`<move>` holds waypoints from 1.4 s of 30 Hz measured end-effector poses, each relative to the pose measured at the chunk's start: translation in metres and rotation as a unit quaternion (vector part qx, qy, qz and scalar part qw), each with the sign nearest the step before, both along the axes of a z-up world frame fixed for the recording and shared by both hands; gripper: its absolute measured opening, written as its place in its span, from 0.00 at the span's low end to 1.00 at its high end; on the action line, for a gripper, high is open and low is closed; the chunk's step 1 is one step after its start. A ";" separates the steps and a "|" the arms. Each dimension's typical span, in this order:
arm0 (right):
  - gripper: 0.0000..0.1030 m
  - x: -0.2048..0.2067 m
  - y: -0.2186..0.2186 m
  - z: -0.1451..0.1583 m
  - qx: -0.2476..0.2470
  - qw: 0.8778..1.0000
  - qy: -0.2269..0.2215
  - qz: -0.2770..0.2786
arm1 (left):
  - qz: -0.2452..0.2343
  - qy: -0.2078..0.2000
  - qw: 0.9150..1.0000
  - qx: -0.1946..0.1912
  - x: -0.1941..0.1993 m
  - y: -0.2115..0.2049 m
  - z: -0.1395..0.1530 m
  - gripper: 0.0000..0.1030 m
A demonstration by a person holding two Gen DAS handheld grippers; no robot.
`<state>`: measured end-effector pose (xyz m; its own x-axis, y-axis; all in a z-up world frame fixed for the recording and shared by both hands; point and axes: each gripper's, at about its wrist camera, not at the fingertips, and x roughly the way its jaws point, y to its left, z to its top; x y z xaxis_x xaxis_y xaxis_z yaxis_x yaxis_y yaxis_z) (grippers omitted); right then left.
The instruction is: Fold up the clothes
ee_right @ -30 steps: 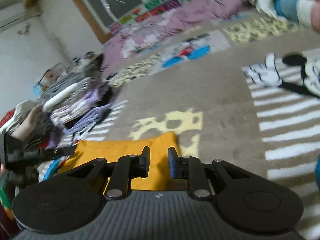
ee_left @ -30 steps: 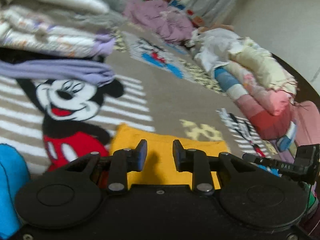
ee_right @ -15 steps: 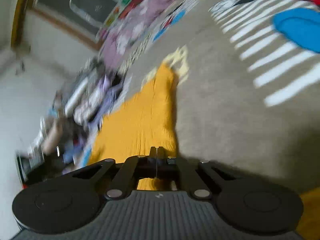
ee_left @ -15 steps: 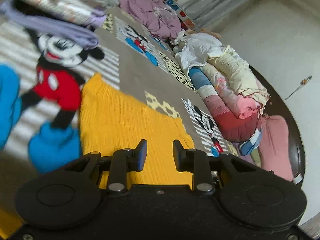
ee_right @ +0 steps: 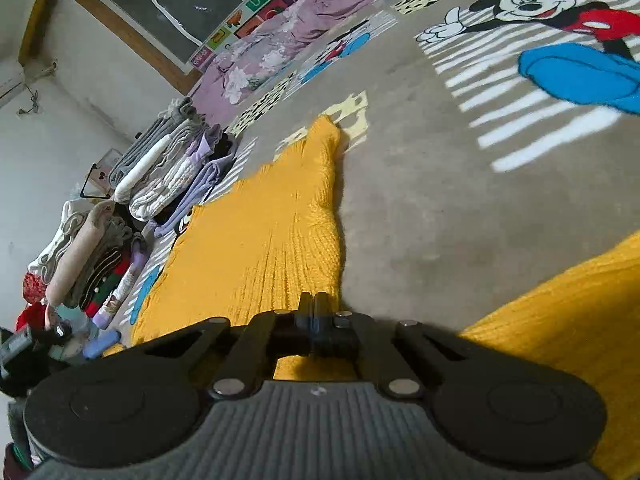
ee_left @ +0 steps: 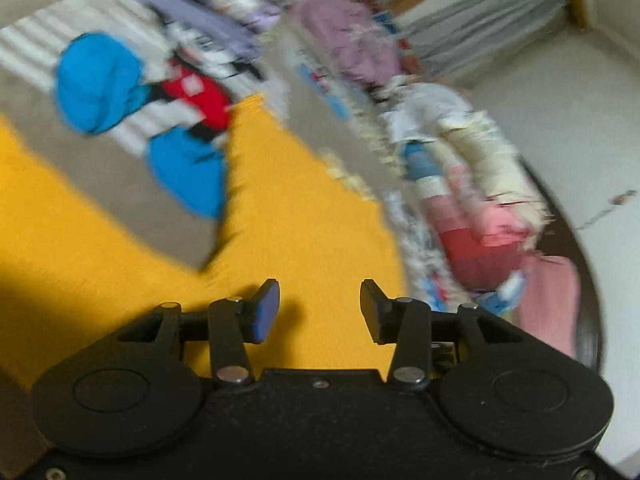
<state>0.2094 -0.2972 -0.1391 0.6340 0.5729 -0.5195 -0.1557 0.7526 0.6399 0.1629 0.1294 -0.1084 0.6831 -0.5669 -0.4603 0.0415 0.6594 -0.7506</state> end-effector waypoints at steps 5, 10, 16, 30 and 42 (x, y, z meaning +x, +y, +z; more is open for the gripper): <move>0.24 -0.024 -0.002 0.012 -0.009 0.999 -0.039 -0.014 | -0.001 -0.040 0.999 0.007 -0.014 -0.010 0.007 0.43; 0.24 -0.054 -0.002 0.024 -0.004 0.995 -0.099 -0.010 | -0.028 -0.064 0.991 0.111 -0.033 -0.045 0.011 0.43; 0.24 -0.091 0.030 0.032 -0.082 0.986 -0.142 0.043 | -0.085 -0.124 0.959 0.239 -0.065 -0.105 0.016 0.43; 0.25 -0.169 0.083 0.015 -0.250 0.932 -0.214 0.151 | -0.132 -0.231 0.839 0.476 -0.133 -0.191 -0.034 0.49; 0.32 -0.191 0.073 0.017 -0.243 0.946 -0.166 0.138 | -0.132 -0.207 0.835 0.493 -0.161 -0.194 -0.034 0.49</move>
<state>0.0179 -0.2244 -0.1217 0.6703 0.4844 -0.5622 -0.5204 0.8469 0.1094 0.0021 -0.0647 -0.1429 0.8110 -0.2068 -0.5473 0.4035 0.8751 0.2671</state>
